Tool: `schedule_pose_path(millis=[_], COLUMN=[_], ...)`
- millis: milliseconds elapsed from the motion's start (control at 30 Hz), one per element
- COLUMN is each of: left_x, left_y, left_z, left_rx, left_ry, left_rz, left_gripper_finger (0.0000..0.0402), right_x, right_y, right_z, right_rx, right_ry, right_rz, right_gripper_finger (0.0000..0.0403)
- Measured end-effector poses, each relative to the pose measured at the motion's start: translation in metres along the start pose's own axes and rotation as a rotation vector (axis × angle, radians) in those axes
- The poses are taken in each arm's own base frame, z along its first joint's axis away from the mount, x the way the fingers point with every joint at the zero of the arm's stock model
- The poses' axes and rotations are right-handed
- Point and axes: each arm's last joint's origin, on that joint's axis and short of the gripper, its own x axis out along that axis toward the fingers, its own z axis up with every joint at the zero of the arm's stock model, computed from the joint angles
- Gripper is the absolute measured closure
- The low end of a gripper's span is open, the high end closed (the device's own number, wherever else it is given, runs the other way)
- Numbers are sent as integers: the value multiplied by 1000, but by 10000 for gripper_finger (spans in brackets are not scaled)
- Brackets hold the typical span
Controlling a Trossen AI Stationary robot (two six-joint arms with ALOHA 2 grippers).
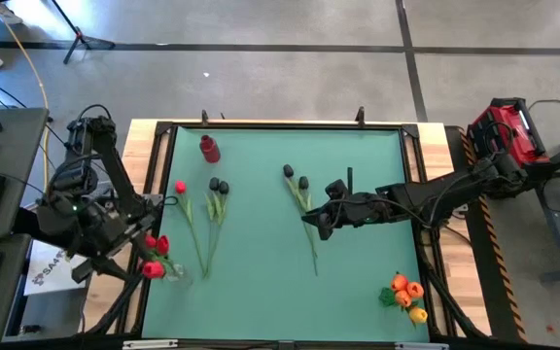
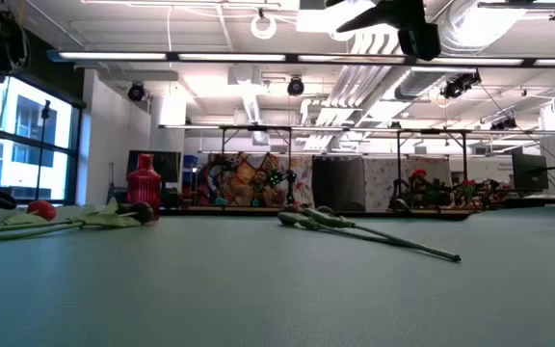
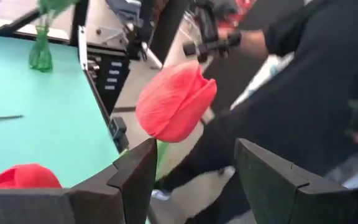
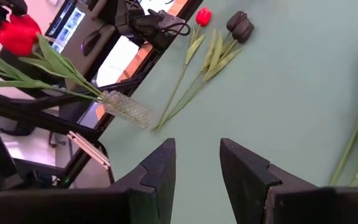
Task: Sort flowers into vase by color
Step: Put the red flower into the transparent vase
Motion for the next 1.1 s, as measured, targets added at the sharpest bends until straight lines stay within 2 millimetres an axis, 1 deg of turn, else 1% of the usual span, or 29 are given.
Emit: schedule_pose_path(millis=[133,267,467,567,667,800,933,1100], left_x=[5,1,-19,-30,-40,-52,-63,-74], left_y=[-1,-2,-8,-8,-4,9,25,43], left_z=[-5,0,28,42,53,57,50,37], left_rx=[76,109,176,225,209,89,-54,-224], left_ry=[53,40,-20,-82,-169,-297,-374,-452], left_rz=[6,-8,-56,-37,71,322,516,641], left_gripper_finger=[196,197,211,217,218,219,225,244], right_x=[0,0,0,0,0,0,0,0], right_y=[-1,-3,-4,-4,-4,-4,-4,-5], right_z=[-1,-2,-3,-3,-3,-3,-2,-1], right_rx=[-16,-24,-36,-34,-21,6,36,40], right_ry=[9,21,31,32,33,32,21,7], right_rz=[-15,-34,-37,-35,-35,-36,-44,-52], right_gripper_finger=[289,289,289,289,289,289,289,289])
